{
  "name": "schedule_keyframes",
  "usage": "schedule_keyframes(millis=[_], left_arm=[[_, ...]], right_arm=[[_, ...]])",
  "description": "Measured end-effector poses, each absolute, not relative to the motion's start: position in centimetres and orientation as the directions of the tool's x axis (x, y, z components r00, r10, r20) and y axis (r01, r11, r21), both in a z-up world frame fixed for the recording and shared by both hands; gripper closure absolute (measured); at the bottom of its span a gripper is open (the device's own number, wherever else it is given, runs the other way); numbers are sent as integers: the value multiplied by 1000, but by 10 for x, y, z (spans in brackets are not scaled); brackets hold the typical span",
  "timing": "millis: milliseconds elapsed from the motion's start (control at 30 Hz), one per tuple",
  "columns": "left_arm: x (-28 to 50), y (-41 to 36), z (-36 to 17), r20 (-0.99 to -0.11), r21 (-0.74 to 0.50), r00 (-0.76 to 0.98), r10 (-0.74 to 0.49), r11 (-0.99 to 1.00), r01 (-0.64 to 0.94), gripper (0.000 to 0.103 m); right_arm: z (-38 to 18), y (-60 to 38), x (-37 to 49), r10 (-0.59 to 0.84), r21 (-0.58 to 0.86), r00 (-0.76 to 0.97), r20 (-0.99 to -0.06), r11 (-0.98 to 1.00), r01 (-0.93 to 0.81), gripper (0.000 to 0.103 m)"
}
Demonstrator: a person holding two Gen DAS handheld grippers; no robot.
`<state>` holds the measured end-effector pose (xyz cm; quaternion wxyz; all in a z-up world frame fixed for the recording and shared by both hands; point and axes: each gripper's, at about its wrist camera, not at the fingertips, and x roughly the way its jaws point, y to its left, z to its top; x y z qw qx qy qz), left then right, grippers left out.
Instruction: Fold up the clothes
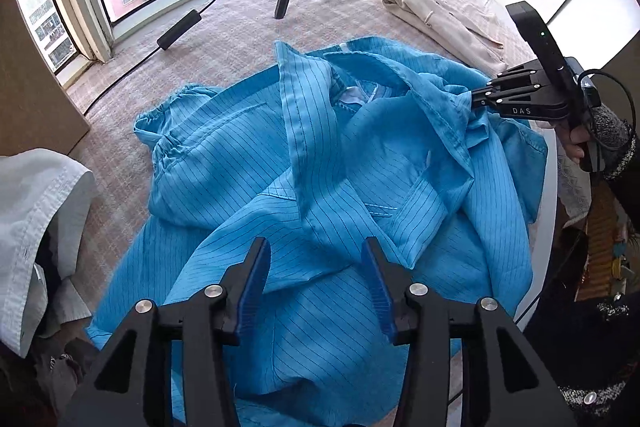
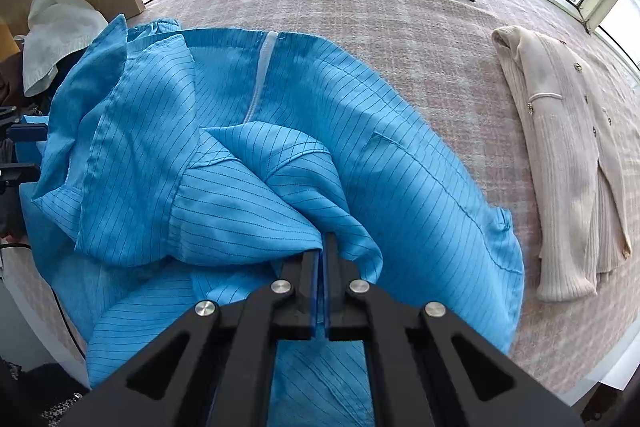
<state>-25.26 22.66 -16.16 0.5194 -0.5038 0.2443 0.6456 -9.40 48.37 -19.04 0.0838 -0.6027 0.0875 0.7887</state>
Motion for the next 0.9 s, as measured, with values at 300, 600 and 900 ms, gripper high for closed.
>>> schedule_keyframes(millis=[300, 600, 900], left_arm=[[-251, 249, -185, -917, -251, 128, 378, -296, -922, 61], [-265, 238, -132, -918, -198, -9, 398, -477, -856, 102], [-312, 233, -157, -960, -124, -67, 274, -624, -771, 102]], right_arm=[[-193, 482, -103, 22, 43, -262, -965, -970, -238, 102], [-187, 483, -110, 68, 6, -284, -956, -968, -252, 102], [-205, 455, -117, 102, -70, -223, -969, -987, -146, 101]])
